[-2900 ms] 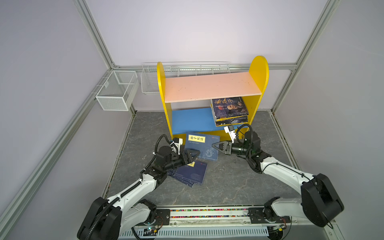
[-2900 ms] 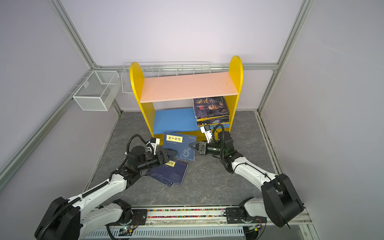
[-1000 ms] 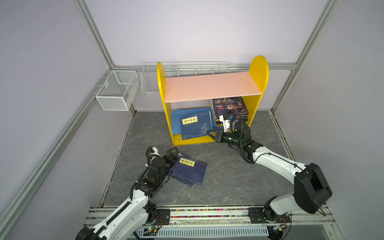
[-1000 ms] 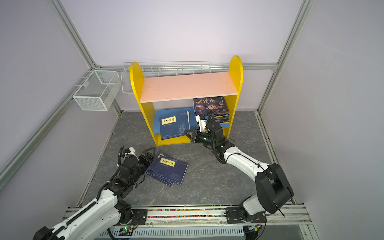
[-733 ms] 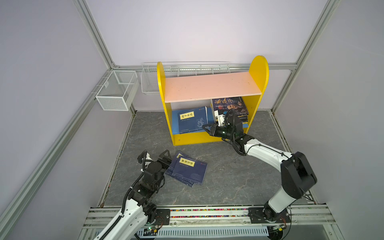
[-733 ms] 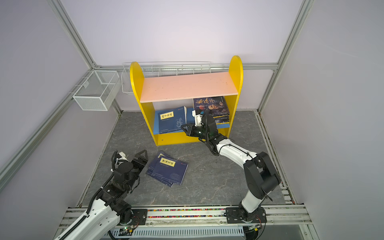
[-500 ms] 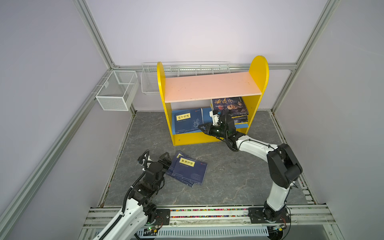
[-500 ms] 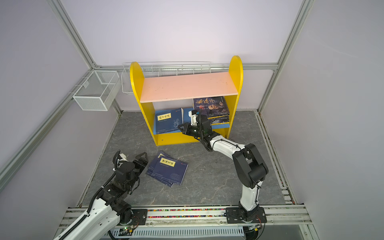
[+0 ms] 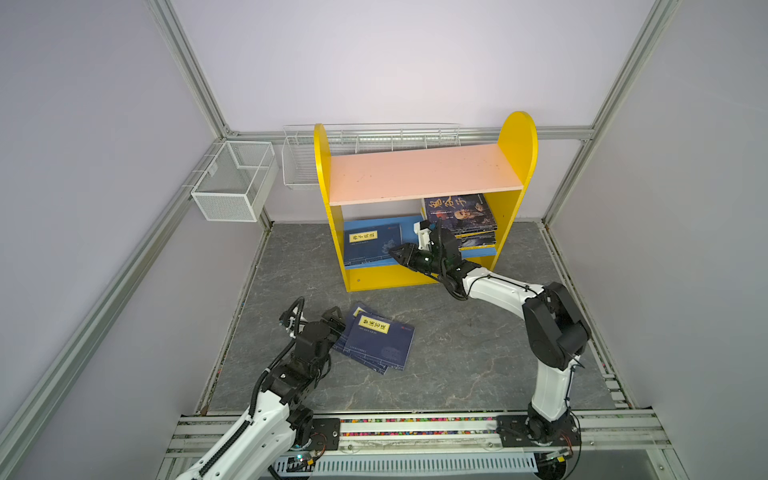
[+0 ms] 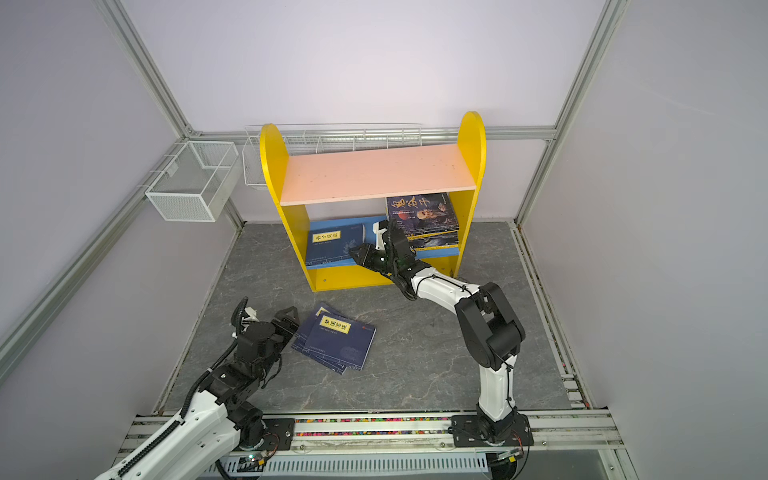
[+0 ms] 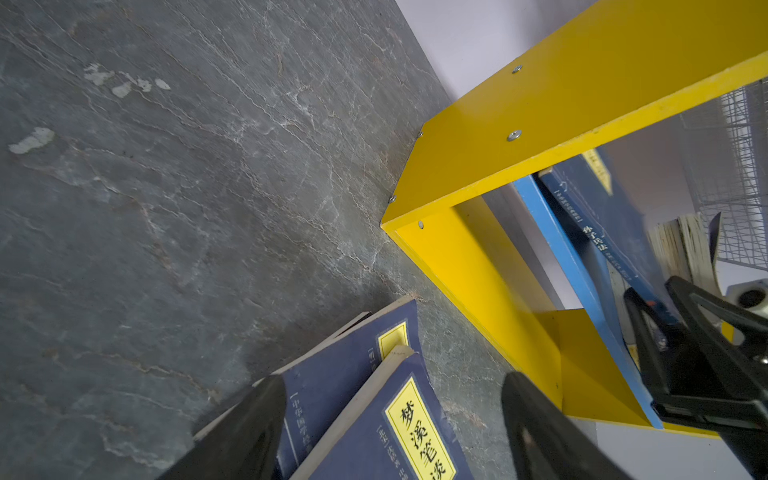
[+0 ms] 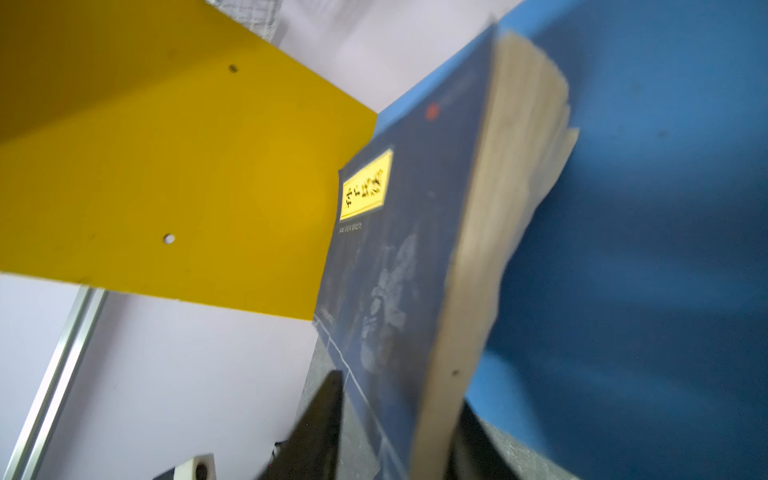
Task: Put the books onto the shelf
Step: 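Carry the dark blue book onto the blue shelf with the right gripper and release, then lower the right gripper to the floor pile and grasp the next dark blue book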
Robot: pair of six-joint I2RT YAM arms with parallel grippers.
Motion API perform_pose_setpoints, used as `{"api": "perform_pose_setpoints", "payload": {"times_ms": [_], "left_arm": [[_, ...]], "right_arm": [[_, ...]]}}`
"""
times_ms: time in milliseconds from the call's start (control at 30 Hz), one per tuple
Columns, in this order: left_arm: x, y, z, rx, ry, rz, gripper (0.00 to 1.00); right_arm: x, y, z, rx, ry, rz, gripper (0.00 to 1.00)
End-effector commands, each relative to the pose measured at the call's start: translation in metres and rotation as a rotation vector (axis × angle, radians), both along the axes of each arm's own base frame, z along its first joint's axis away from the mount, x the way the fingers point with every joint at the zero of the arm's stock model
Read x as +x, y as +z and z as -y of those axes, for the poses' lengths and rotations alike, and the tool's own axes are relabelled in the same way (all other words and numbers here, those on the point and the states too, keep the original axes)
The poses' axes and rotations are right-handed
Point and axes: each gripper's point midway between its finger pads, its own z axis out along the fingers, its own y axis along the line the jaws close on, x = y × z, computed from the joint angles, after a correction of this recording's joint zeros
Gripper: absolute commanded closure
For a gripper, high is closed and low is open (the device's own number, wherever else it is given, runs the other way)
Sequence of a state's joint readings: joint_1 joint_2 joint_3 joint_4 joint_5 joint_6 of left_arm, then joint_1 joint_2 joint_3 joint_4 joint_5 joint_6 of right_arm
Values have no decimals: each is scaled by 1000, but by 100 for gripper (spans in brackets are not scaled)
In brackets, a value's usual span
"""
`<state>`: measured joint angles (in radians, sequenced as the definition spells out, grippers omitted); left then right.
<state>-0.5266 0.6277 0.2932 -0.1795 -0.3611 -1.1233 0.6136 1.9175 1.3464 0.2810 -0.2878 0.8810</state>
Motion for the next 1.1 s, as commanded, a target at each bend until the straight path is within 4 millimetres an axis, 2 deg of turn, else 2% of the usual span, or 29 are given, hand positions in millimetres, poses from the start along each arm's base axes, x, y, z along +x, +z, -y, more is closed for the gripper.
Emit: {"api": "perform_pose_setpoints", "payload": {"times_ms": [0,167,200,433,567,667,800,833,933,1067], "left_arm": [[0,-3,1,3,-8,2,18],[1,-2,3,-2,-12,4,18],[1,0,3,-2,-12,7,18],[3,0,5,-4,-23,6,19],[4,-1,11,9,-53,-5,18],[5,-4,15,75,-103,-27,18],[5,-6,25,142,-194,-47,19],[4,-14,28,167,-223,-77,19],[1,-21,38,186,-302,-98,19],[-4,-34,47,194,-371,-133,20]], "right_arm": [[6,-1,6,-46,-73,-14,37],[1,-4,11,-97,-85,-49,7],[-1,-5,11,-105,-80,-57,5],[-7,-12,16,-167,-92,-70,4],[-14,-7,29,-217,-113,-33,5],[-29,0,40,-261,-94,-5,6],[-75,-10,46,-330,92,-3,7],[-93,-19,48,-359,165,-20,8],[-146,-47,56,-425,350,-86,8],[-203,-92,64,-450,535,-223,8]]}}
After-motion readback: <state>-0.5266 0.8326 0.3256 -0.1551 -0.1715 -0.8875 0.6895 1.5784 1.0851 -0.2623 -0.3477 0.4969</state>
